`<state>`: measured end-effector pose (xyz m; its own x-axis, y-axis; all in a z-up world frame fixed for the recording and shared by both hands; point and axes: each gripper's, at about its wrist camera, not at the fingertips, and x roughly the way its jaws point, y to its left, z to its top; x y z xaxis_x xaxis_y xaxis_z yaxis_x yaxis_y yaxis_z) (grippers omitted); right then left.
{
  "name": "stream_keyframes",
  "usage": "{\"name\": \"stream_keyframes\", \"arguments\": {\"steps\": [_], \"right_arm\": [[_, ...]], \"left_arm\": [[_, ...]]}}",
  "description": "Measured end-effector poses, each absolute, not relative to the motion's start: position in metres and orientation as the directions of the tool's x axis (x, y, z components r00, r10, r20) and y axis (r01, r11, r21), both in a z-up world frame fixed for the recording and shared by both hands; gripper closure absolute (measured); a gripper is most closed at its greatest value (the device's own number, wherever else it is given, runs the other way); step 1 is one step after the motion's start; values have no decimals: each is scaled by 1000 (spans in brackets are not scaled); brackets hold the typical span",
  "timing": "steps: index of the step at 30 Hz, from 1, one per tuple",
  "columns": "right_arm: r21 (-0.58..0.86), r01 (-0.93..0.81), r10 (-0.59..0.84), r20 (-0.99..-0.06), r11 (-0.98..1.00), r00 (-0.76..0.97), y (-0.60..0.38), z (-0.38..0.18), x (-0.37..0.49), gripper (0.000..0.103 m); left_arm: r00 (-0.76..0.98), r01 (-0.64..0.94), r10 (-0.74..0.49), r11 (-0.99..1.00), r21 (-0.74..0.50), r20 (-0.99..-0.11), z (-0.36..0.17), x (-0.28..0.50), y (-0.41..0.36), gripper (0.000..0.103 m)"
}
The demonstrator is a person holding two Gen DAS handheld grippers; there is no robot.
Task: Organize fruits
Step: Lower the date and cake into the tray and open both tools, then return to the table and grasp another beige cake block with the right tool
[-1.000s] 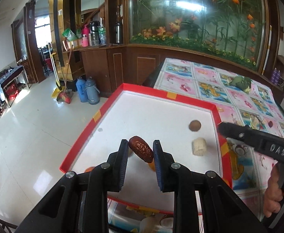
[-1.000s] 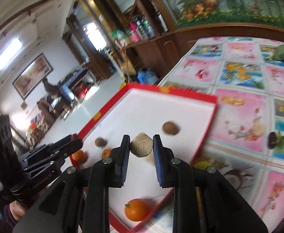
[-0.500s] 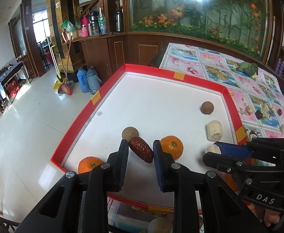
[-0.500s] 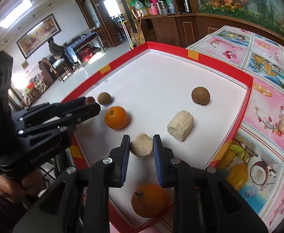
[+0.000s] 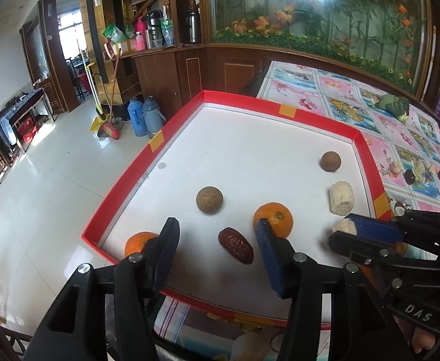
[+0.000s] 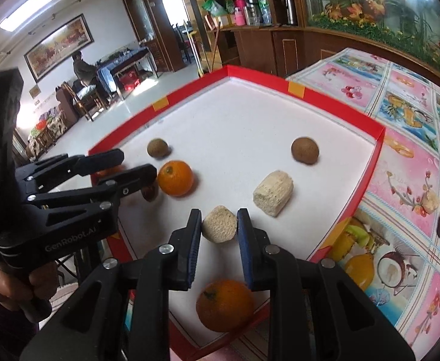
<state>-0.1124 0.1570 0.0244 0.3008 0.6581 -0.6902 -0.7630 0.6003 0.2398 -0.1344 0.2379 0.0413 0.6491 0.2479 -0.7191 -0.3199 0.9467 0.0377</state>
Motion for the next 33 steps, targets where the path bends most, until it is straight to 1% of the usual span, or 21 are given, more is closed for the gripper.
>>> {"name": "stream_keyframes", "arguments": {"steps": [4, 7, 14, 20, 24, 27, 30, 33], "right_arm": [[274, -741, 697, -631, 613, 342, 140, 40, -110, 76], [295, -712, 702, -604, 637, 377, 127, 47, -102, 76], [334, -625, 677, -578, 706, 456, 85, 57, -81, 76], [371, -529, 639, -551, 763, 536, 30, 64, -60, 76], [395, -424, 579, -525, 815, 624, -33, 69, -47, 76], [420, -328, 519, -511, 846, 685, -95, 67, -42, 76], [442, -230, 456, -519, 867, 723, -159, 60, -41, 76], [461, -125, 392, -548, 879, 739, -211, 50, -38, 77]], "left_arm": [[654, -325, 257, 945, 42, -711, 49, -137, 236, 48], [661, -320, 264, 946, 54, -703, 56, -137, 229, 46], [679, -288, 261, 954, 79, -686, 68, -136, 206, 42], [684, -248, 246, 964, 99, -687, 71, -134, 186, 42], [699, -206, 223, 973, 108, -679, 78, -134, 167, 42], [718, -135, 169, 986, 103, -675, 84, -130, 146, 42], [733, -43, 103, 993, 106, -672, 87, -119, 119, 41], [734, 27, 48, 995, 100, -677, 85, -108, 97, 41]]}}
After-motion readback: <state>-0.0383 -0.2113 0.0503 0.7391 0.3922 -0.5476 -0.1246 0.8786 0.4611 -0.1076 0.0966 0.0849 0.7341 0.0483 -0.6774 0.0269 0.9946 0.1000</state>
